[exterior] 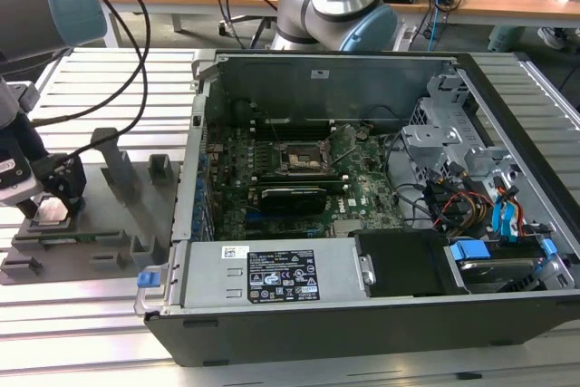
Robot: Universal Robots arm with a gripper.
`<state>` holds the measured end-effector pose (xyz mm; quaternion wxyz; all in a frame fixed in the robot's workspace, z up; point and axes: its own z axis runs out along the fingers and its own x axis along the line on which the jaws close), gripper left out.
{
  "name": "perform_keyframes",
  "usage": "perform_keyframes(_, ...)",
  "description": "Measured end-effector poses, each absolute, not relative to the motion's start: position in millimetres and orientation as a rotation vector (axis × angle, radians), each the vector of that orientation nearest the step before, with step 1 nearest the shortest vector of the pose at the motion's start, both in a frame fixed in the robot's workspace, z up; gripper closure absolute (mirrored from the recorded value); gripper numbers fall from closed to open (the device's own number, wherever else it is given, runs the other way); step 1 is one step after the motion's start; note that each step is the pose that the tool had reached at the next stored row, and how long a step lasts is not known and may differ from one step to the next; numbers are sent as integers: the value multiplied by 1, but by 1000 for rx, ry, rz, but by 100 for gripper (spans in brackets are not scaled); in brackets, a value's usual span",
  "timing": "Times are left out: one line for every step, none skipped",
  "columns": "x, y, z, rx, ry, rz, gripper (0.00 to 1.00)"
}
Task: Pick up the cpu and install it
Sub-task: 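Pick up the cpu and move it towards the insertion slot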
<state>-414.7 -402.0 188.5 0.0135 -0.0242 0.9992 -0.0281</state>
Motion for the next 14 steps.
perform_keyframes(-415,-402,188,-75,3112,-87,34)
perform_keyframes(-415,-402,188,-75,3112,-86,34)
perform_keyframes(-415,-402,188,-74,3112,-85,34)
perform_keyframes(-415,-402,188,-74,3112,-84,34)
perform_keyframes(-415,-402,187,-75,3112,-84,34)
perform_keyframes(-415,-402,187,-75,3113,-84,34)
perform_keyframes(-415,-402,187,-75,3112,-84,34)
perform_keyframes(-415,-402,187,-75,3112,-84,34)
perform_keyframes(-415,-402,187,-75,3112,-84,34)
perform_keyframes(-415,-402,187,-75,3113,-84,35)
perform_keyframes(-415,-402,187,-75,3113,-84,42)
perform_keyframes(-415,-402,187,-75,3112,-84,45)
perform_keyframes(-415,-402,187,-75,3112,-84,45)
perform_keyframes(-415,-402,187,-75,3112,-84,45)
